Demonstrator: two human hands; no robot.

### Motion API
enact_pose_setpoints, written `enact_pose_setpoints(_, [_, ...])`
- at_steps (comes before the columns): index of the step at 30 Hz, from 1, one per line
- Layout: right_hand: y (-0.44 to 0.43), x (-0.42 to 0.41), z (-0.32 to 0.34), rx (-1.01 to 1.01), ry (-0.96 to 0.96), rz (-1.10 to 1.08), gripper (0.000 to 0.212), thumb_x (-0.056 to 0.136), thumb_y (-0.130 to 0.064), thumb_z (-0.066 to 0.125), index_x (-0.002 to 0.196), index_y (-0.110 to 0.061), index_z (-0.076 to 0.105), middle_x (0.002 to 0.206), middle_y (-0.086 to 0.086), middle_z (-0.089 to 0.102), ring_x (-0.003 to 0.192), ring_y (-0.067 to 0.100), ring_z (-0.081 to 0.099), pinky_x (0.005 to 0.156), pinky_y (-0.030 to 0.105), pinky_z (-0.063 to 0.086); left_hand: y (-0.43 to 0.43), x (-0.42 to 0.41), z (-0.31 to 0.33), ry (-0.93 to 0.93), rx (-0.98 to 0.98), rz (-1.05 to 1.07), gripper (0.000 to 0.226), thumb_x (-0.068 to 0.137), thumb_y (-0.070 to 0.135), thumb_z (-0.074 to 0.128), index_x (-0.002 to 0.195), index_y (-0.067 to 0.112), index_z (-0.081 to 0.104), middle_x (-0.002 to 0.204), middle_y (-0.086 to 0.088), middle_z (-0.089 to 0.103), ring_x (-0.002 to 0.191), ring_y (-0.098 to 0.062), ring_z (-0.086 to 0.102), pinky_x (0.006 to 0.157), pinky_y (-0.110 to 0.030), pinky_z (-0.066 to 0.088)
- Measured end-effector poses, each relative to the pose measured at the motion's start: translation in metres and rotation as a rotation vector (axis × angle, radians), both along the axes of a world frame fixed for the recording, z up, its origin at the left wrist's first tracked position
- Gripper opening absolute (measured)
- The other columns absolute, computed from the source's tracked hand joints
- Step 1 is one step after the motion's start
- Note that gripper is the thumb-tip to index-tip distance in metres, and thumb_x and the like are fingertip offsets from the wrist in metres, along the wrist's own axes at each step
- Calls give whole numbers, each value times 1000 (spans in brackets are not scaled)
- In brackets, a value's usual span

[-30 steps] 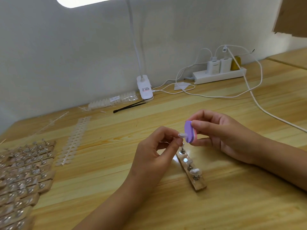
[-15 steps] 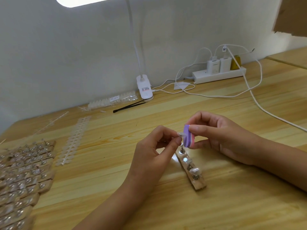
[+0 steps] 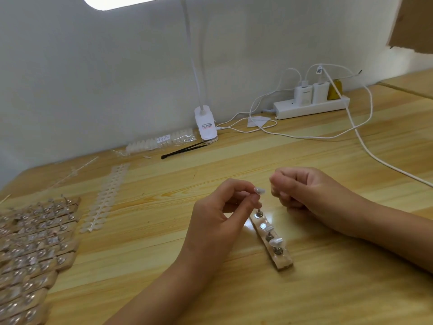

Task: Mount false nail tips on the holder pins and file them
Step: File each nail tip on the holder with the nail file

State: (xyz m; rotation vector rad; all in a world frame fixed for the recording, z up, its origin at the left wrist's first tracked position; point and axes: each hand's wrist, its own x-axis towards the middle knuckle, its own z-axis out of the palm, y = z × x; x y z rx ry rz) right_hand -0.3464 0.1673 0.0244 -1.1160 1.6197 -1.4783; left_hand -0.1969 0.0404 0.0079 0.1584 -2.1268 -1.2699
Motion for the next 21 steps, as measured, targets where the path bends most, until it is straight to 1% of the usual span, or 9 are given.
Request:
enact_pose_setpoints(2, [1, 1, -1, 60, 56, 48, 45, 70, -68, 64, 63, -25, 53, 60, -1, 36, 51, 9, 30, 47, 19, 29, 1, 0, 0, 0, -28, -4, 12, 90, 13, 68, 97, 22, 67, 84, 9, 74, 85, -9, 72, 78, -20, 55])
enact_pose_setpoints(5, [0, 1, 0, 114, 78, 90, 41, 71, -64, 66, 65, -26, 56, 60, 1, 34, 51, 11, 28, 47, 20, 28, 0, 0, 1, 4, -102, -10, 10, 91, 12, 68, 98, 19, 68, 86, 8, 73, 85, -8, 72, 79, -19, 54])
enact_pose_setpoints(10, [2, 1, 4, 123, -60, 196, 35, 72, -53, 74, 68, -22, 57, 58, -5, 34, 49, 8, 28, 44, 16, 30, 1, 2, 0, 45, -202, 2, 10, 91, 12, 65, 99, 16, 70, 90, 9, 72, 88, -10, 71, 80, -31, 57])
enact_pose_setpoints(13, [2, 4, 4, 118, -104, 212, 35, 75, -50, 76, 65, -23, 56, 56, -8, 35, 47, 6, 30, 42, 15, 31, 2, 3, -1, 62, -200, 11, 10, 90, 11, 66, 99, 13, 70, 90, 8, 73, 88, -10, 71, 79, -33, 57])
enact_pose_setpoints(15, [1, 5, 4, 125, -112, 194, 35, 74, -50, 75, 64, -23, 55, 56, -9, 35, 47, 5, 30, 41, 15, 30, 0, 3, -1, 75, -198, 13, 10, 90, 10, 66, 99, 13, 70, 89, 8, 73, 87, -9, 71, 79, -32, 57])
enact_pose_setpoints(18, [0, 7, 5, 137, -69, 135, 37, 71, -55, 76, 64, -24, 56, 57, -6, 37, 48, 6, 31, 42, 16, 31, 0, 1, -1, 63, -168, 5, 12, 90, 9, 67, 98, 18, 69, 89, 9, 73, 87, -8, 72, 79, -26, 57])
enact_pose_setpoints(20, [-1, 7, 5, 135, -13, 58, 39, 71, -58, 77, 63, -26, 56, 57, -5, 43, 48, 6, 36, 43, 16, 33, 0, -1, 0, 37, -92, 4, 12, 91, 11, 68, 97, 21, 68, 88, 7, 74, 88, -9, 72, 79, -22, 56])
enact_pose_setpoints(21, [-3, 7, 4, 121, -18, 22, 39, 73, -58, 75, 62, -26, 56, 58, -4, 47, 49, 7, 39, 43, 17, 34, 0, -2, 1, 28, -24, 7, 9, 91, 16, 68, 96, 23, 68, 88, 5, 74, 88, -9, 72, 79, -22, 56])
